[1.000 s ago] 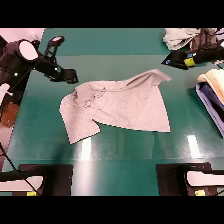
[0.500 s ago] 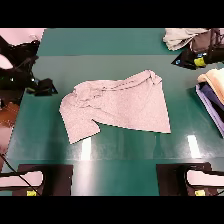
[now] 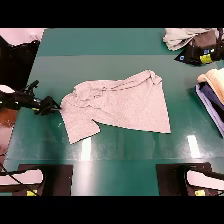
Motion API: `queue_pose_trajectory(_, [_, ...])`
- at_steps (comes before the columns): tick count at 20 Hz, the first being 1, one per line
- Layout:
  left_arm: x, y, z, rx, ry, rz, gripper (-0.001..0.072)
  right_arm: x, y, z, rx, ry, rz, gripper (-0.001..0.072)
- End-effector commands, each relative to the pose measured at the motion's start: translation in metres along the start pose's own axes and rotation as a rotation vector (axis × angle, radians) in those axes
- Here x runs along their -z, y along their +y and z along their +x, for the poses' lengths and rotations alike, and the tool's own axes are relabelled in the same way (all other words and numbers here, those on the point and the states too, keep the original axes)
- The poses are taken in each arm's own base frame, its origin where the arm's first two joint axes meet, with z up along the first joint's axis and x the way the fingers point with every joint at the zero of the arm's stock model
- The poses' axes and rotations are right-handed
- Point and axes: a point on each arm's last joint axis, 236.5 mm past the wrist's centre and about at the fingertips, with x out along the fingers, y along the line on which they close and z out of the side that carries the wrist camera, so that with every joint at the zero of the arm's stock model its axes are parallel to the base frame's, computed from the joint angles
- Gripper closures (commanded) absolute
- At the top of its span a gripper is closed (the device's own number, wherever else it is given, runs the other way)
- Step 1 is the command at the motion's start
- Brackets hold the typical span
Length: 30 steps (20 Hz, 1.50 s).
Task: Fold the shirts.
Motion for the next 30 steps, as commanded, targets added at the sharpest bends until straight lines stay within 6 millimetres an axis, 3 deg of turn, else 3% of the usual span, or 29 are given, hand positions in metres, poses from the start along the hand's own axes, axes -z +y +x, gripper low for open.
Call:
queue_pose_trajectory(1, [0.004,0.01,0.012,0.005,-0.027,-0.031,0.029,0.001,0.006,0.0,-0.008,0.002,-0.011,0.031])
queue_pose_trajectory(5, [0.004,0.005,0.018,0.016,-0.036,-0.036,0.032,0.003,0.011,0.002,-0.016,0.012,-0.019,0.031])
queue_pose_trajectory(6, [0.002,0.0,0.02,0.024,-0.043,-0.033,0.0493,0.008,0.014,0.002,-0.021,0.031,-0.022,0.0309])
queue_pose_trajectory(7, [-0.001,-0.006,0.022,0.032,-0.055,-0.029,0.058,0.015,0.015,0.003,-0.025,0.061,-0.025,0.031])
queue_pose_trajectory(8, [-0.004,-0.013,0.025,0.039,-0.065,-0.021,0.06,0.023,0.013,0.002,-0.02,0.094,-0.027,0.0309])
queue_pose_trajectory(9, [-0.005,-0.02,0.026,0.041,-0.061,0.002,0.0686,0.033,0.008,0.001,-0.007,0.132,-0.023,0.031])
queue_pose_trajectory(13, [-0.009,-0.057,0.022,0.047,-0.032,0.136,0.0687,0.093,-0.029,0.001,0.028,0.231,0.103,0.0309])
queue_pose_trajectory(17, [-0.013,-0.084,0.006,0.007,-0.071,0.273,0.0688,0.198,-0.073,0.012,0.043,0.387,0.3,0.0309])
queue_pose_trajectory(20, [-0.013,-0.098,-0.016,-0.007,-0.123,0.323,0.0687,0.264,-0.084,0.027,0.024,0.494,0.379,0.0309])
queue_pose_trajectory(25, [0.001,-0.1,-0.027,-0.023,-0.093,0.362,0.0687,0.312,-0.087,0.043,0.031,0.549,0.444,0.0309])
queue_pose_trajectory(30, [0.006,-0.1,-0.027,-0.022,-0.071,0.341,0.0687,0.338,-0.081,0.048,0.02,0.592,0.47,0.0309])
